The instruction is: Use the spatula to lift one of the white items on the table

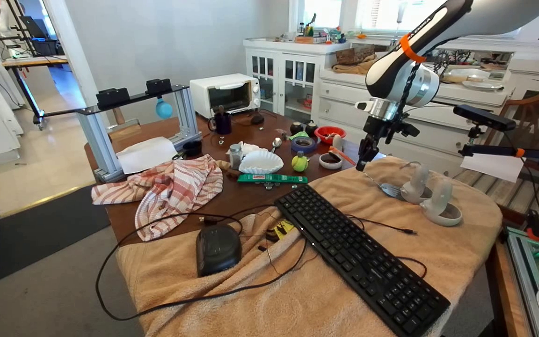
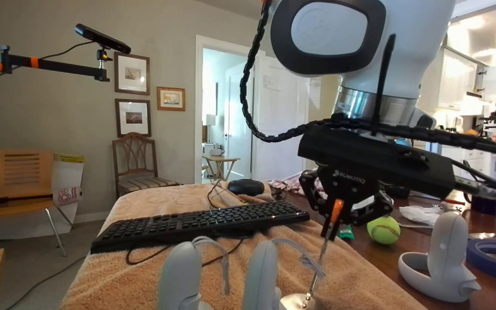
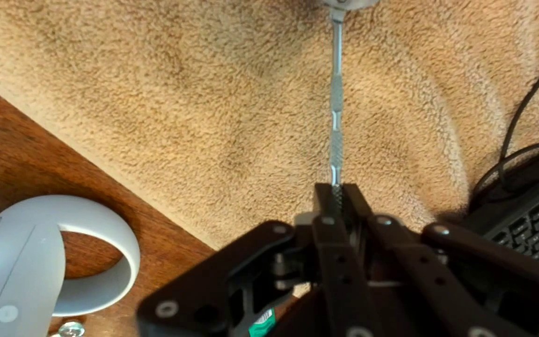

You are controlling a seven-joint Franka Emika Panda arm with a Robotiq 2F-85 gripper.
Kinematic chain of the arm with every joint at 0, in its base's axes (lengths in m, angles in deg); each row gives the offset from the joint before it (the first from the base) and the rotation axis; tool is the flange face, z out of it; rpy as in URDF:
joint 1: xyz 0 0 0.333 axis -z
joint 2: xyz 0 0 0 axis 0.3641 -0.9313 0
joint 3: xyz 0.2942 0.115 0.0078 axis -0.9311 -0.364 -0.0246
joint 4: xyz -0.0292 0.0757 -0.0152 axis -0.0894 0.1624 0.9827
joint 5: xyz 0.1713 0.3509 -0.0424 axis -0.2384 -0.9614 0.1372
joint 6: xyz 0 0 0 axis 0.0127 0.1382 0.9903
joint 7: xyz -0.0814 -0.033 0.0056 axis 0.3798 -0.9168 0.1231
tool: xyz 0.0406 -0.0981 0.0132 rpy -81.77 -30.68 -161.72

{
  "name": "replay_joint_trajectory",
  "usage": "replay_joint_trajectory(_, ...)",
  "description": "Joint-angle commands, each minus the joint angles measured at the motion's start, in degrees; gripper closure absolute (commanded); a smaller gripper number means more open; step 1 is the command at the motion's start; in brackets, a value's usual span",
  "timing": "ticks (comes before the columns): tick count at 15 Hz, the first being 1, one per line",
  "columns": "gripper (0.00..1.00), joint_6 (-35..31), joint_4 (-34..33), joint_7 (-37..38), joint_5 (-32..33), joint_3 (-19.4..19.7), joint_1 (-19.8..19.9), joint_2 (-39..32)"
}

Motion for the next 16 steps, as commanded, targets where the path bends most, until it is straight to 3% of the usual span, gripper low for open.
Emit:
replay_joint_trajectory(1,0.98,1.54,3.16,-3.00,-0.80,0.05,0.22,3.09)
replay_joint_trajectory(7,0.98,5.29,3.23,-2.86,0.90,1.26,-0.26,2.48)
replay_joint_trajectory(16,0.98,5.10,0.26,6.46,4.52,3.76,-1.01,-0.59)
